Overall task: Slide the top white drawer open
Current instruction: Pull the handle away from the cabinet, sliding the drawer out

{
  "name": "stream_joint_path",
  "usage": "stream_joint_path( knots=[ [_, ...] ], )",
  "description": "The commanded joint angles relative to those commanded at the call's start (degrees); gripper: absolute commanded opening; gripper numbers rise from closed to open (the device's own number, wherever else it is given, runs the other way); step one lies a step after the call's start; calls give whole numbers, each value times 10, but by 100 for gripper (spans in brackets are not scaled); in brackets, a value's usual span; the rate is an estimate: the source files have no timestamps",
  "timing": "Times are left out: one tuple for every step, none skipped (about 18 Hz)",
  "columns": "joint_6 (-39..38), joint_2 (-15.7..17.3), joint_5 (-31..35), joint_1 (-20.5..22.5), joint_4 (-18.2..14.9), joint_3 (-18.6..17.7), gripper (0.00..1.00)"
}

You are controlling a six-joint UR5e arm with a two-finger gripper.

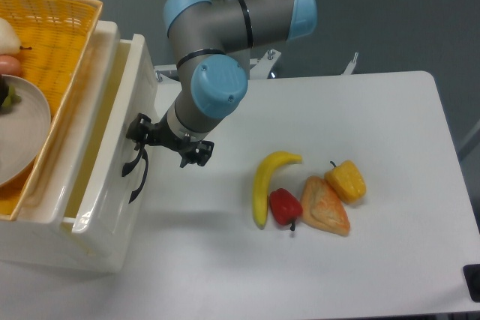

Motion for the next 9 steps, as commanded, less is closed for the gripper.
stream_joint_path(
  knots=[
    [1, 0, 0, 1, 1, 0, 100],
    [1, 0, 1, 1, 1, 0, 100],
    [1, 0, 1, 1, 1, 0, 100],
    [2, 0, 2, 2, 2, 0, 100],
    [2, 0, 2, 3, 2, 1, 100],
    [2, 0, 2, 4, 2, 1, 100],
    [2, -1, 3, 4, 2, 1, 100],
    [2, -1, 3, 4, 2, 3, 100],
    [2, -1, 3, 6, 2, 4, 100]
  ],
)
